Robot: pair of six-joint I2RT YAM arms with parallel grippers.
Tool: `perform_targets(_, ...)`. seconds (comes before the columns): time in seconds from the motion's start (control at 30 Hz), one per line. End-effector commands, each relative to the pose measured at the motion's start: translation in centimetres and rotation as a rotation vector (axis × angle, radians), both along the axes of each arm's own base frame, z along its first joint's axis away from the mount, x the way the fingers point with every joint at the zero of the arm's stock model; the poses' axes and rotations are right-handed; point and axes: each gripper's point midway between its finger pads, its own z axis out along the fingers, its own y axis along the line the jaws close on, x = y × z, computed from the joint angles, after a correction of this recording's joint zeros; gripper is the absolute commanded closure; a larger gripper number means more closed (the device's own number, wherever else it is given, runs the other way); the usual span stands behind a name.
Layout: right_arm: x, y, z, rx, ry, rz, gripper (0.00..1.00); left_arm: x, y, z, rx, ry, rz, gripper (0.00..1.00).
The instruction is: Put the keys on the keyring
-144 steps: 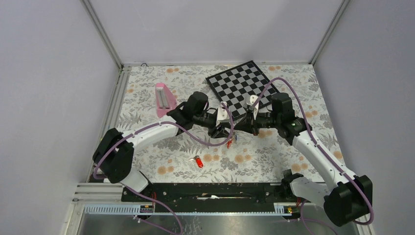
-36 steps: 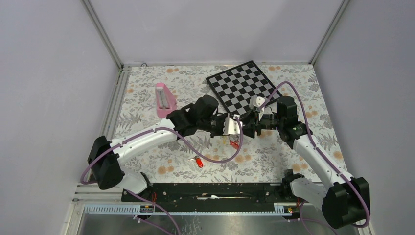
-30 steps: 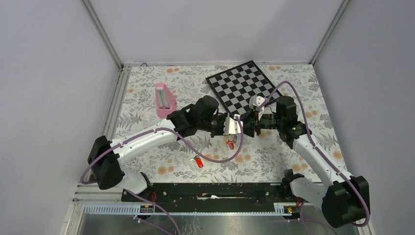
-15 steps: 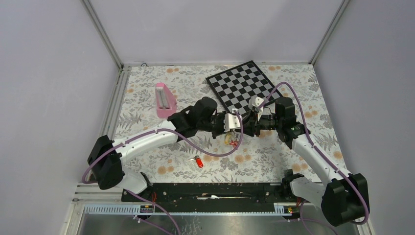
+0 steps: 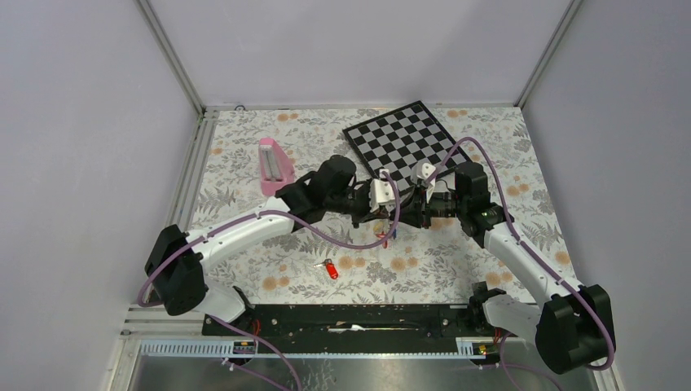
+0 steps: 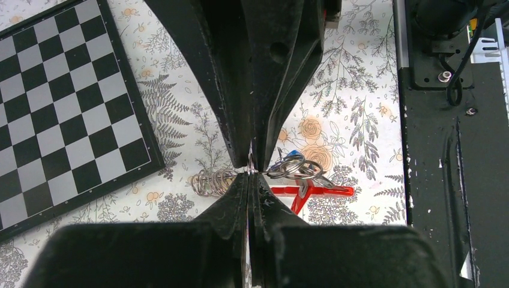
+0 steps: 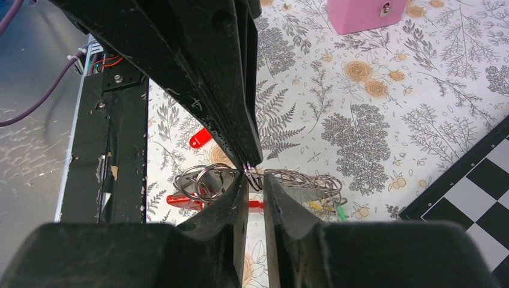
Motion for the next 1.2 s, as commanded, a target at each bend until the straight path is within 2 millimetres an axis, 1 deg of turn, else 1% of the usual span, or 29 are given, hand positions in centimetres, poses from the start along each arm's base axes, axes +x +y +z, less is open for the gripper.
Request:
perform_targets(0.0,-0.2,0.5,0.8,0.029,-0.033,0.036,0.82,-0.4,-1.2,3.2,-0.113,-0.017,-0.046,1.00)
perform_targets(0.03,-0.3,0.6,0.8,0.031,-0.030,0.039,0.86,-0.4,-1.2,3.2,-0.115,-0.010,-0.050,1.00)
perform_targets(0.1,-0.3,0.6,1.1,0.034,-0.033,0.038,0.97,-0.4,-1.2,3.3,-0.123,0.006,-0.053,1.00)
perform_targets(0.13,-0.2,0.5,1.3,0.035,-0.037,0.033,1.00,-0.3,-1.1,3.4,-0.131,0.019,-0.052,1.00)
perform_targets(0.2,-0.1,0.6,1.8,0.041,-0.047,0.025,1.00,0.0,-0.8,3.9,-0.162,0.054,-0.049,1.00)
perform_targets(0.23,0.0,0.6,2.1,0.048,-0.046,0.021,1.00,0.2,-0.6,4.3,-0.181,0.074,-0.048,0.97)
perform_targets(0.3,0.2,0.6,3.0,0.072,-0.033,0.008,1.00,0.9,0.2,5.2,-0.231,0.118,-0.044,0.82)
perform_targets(0.37,0.6,0.7,4.1,0.098,-0.022,-0.005,1.00,0.8,1.0,6.1,-0.282,0.167,-0.069,0.68)
perform_targets(0.43,0.9,0.8,5.2,0.127,-0.013,-0.016,1.00,0.6,1.8,7.1,-0.338,0.192,-0.094,0.57)
perform_targets(0.5,1.1,1.0,6.0,0.154,0.014,-0.024,1.00,0.3,2.4,7.7,-0.384,0.216,-0.109,0.49)
perform_targets(0.57,1.3,1.2,6.7,0.183,0.042,-0.030,1.00,-0.1,2.8,7.8,-0.403,0.235,-0.125,0.45)
perform_targets(0.67,1.7,1.5,7.5,0.224,0.075,-0.035,1.00,-0.5,3.0,7.6,-0.405,0.231,-0.152,0.44)
perform_targets(0.77,2.0,1.7,8.1,0.266,0.097,-0.034,1.00,-0.6,3.0,7.5,-0.416,0.211,-0.168,0.46)
perform_targets(0.83,1.8,1.9,8.4,0.294,0.111,-0.023,1.00,-0.4,2.9,7.4,-0.416,0.204,-0.172,0.47)
perform_targets(0.97,1.4,2.0,8.9,0.344,0.139,-0.004,1.00,0.4,2.9,7.1,-0.420,0.150,-0.183,0.50)
perform_targets(1.07,1.0,2.0,8.9,0.353,0.135,0.004,1.00,1.0,3.1,7.0,-0.430,0.142,-0.186,0.55)
perform_targets(1.17,0.7,2.0,8.9,0.358,0.134,0.013,1.00,1.0,3.2,7.0,-0.441,0.134,-0.200,0.62)
